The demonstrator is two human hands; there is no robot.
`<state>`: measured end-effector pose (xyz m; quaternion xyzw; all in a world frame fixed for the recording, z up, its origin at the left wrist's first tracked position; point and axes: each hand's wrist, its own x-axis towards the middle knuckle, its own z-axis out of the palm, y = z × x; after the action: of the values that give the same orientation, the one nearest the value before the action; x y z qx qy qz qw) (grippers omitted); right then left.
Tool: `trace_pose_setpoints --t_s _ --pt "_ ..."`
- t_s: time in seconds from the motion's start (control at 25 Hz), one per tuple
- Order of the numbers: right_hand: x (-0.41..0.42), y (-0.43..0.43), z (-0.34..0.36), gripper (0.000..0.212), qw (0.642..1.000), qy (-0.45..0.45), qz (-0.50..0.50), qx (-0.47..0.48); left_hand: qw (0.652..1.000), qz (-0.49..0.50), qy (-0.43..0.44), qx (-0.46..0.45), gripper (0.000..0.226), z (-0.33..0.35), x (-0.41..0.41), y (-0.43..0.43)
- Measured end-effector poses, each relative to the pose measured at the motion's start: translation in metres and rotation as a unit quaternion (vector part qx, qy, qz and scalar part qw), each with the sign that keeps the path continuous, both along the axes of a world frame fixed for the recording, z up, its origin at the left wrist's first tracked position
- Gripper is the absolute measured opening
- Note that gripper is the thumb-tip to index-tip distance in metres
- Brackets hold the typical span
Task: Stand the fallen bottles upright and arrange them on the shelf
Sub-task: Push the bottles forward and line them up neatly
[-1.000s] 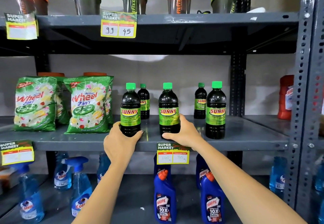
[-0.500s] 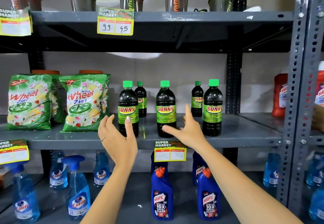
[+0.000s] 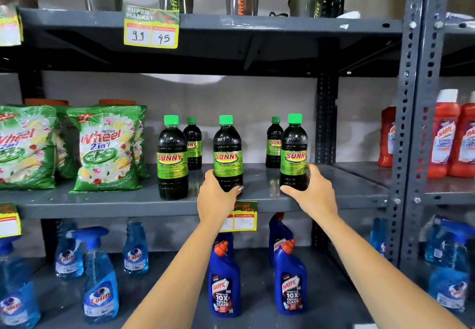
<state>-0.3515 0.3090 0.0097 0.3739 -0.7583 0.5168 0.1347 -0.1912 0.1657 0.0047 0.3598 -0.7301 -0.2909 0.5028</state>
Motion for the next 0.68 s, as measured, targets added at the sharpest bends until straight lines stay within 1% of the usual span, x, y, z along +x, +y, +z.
trace_pose_setpoints --t_s 0.04,0.08,0.2,0.52,0.6,0.64,0.68 --pt "-0.0003 0.0003 0.0008 0.071 1.0 -0.002 0.003 -0.001 1.0 0.006 0.006 0.0 0.061 0.0002 0.0006 0.0014" --pt "-0.0019 0.0002 0.0004 0.068 1.0 -0.003 0.011 0.0 1.0 0.008 0.011 0.0 0.059 0.0014 0.002 0.0035" --pt "-0.0045 0.0003 -0.0023 0.06 1.0 0.006 0.021 -0.007 1.0 0.013 0.018 -0.007 0.062 0.0032 0.0045 0.0063" --pt "-0.0039 0.0001 -0.0073 0.06 0.998 0.012 0.017 -0.054 0.999 0.017 0.024 -0.025 0.068 0.0009 0.0051 0.0027" --pt "-0.0049 -0.001 -0.0085 0.065 0.999 0.014 0.024 -0.047 0.999 -0.001 0.022 -0.03 0.071 -0.0008 0.0057 0.0038" --pt "-0.0042 -0.0018 -0.0088 0.072 0.999 0.01 0.023 -0.038 0.999 -0.016 0.024 -0.033 0.074 -0.0011 0.0072 0.0062" --pt "-0.0029 -0.0021 -0.009 0.084 0.999 -0.001 0.015 -0.033 0.998 -0.029 0.031 -0.039 0.078 -0.0013 0.0093 0.0094"
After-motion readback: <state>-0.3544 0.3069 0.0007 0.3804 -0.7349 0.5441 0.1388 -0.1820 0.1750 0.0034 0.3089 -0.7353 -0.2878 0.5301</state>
